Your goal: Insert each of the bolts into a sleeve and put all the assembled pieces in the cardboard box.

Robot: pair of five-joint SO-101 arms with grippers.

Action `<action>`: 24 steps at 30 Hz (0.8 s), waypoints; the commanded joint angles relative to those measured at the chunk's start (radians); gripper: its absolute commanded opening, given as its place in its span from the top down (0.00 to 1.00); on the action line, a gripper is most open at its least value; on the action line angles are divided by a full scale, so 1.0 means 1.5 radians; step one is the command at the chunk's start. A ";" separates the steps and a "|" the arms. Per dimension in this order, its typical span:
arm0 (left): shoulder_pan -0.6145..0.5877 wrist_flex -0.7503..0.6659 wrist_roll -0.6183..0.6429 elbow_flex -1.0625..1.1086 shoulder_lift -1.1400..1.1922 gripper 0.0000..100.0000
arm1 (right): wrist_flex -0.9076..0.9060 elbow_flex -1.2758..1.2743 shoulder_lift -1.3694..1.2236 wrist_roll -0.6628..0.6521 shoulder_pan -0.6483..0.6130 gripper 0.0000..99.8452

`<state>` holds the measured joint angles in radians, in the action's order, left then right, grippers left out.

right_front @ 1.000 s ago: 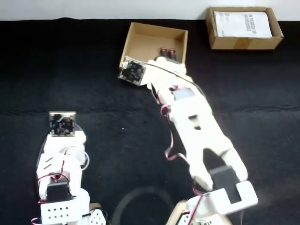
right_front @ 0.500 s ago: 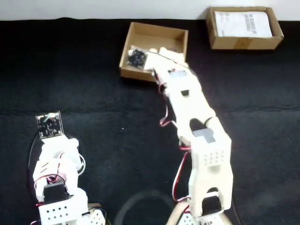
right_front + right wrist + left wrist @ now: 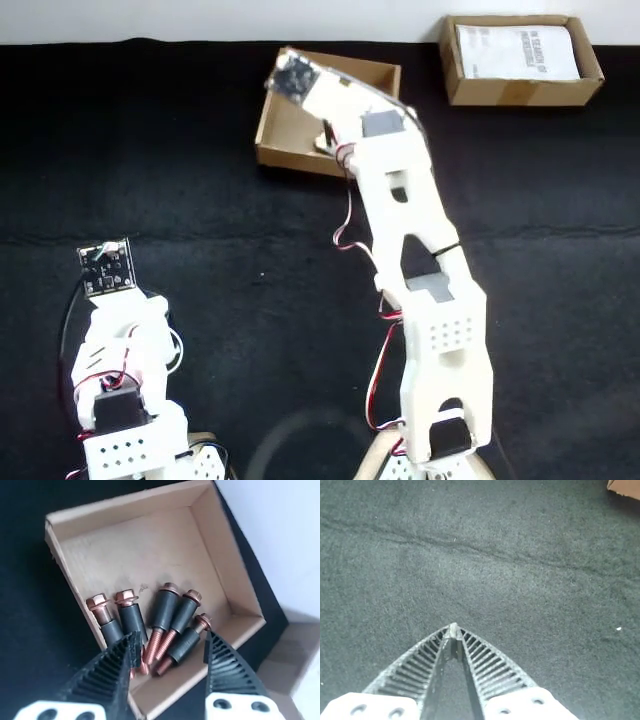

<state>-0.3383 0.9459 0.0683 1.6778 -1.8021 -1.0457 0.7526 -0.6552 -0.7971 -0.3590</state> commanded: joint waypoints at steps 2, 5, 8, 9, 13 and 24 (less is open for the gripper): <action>-0.008 0.002 0.002 0.012 -0.005 0.99 | -0.173 0.189 0.012 0.083 -0.007 0.82; -0.008 0.003 0.002 0.012 -0.005 0.99 | -0.291 0.316 0.010 0.160 -0.007 0.82; -0.008 0.005 0.002 0.012 -0.005 0.99 | -0.426 0.445 0.011 0.213 -0.004 0.82; -0.008 0.005 0.002 0.012 -0.004 0.99 | -0.474 0.495 0.011 0.221 -0.004 0.82; -0.008 0.005 0.002 0.012 -0.004 0.99 | -0.480 0.631 0.011 0.285 0.036 0.82; -0.007 0.006 0.002 0.012 -0.004 0.99 | -0.481 0.546 0.250 0.488 0.107 0.82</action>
<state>-0.3383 0.9521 0.0683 1.6778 -1.8021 -1.7561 1.6349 -0.4542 -0.0867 -0.2102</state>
